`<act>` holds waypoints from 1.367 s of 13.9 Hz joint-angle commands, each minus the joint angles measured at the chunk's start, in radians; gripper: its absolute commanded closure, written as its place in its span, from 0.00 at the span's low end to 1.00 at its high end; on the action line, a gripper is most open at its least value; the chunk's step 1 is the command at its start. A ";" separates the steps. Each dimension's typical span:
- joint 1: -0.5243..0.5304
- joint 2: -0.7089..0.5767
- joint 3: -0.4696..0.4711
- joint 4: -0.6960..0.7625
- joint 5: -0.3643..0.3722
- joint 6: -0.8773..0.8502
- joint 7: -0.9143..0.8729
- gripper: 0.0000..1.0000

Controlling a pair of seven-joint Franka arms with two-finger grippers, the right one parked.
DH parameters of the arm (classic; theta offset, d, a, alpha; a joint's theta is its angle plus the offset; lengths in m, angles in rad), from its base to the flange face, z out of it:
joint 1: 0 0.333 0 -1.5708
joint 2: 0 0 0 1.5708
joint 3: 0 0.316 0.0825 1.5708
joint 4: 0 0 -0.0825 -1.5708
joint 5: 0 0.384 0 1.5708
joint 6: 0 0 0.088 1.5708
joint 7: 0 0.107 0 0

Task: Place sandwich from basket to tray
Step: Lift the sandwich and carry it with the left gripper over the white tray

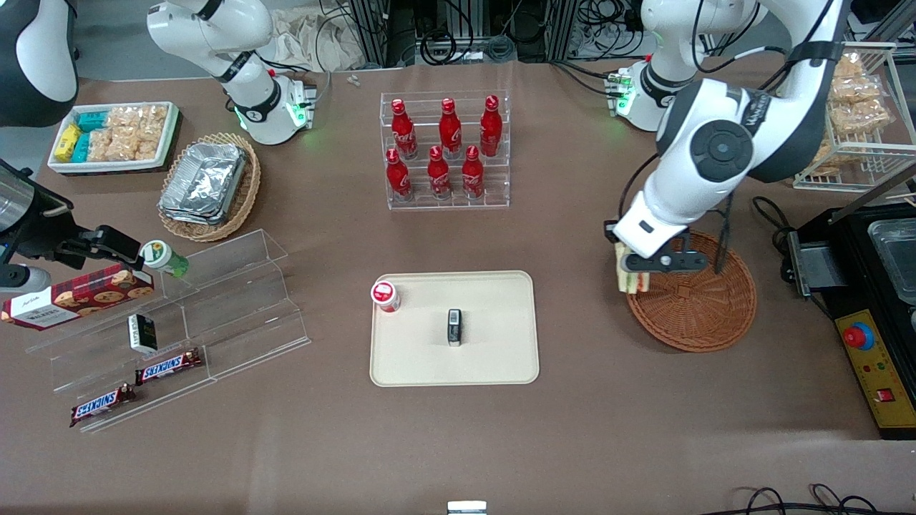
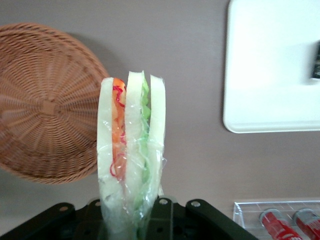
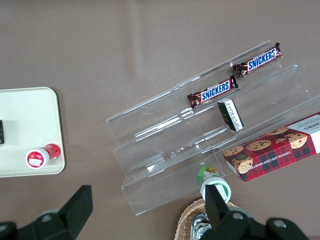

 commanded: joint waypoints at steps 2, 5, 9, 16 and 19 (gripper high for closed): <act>-0.027 0.151 -0.045 0.141 0.018 0.004 -0.042 1.00; -0.110 0.256 -0.045 0.207 0.105 0.053 -0.123 1.00; -0.176 0.428 -0.045 0.314 0.222 0.103 -0.137 1.00; -0.233 0.622 -0.039 0.371 0.300 0.254 -0.276 1.00; -0.240 0.660 -0.039 0.376 0.351 0.287 -0.297 1.00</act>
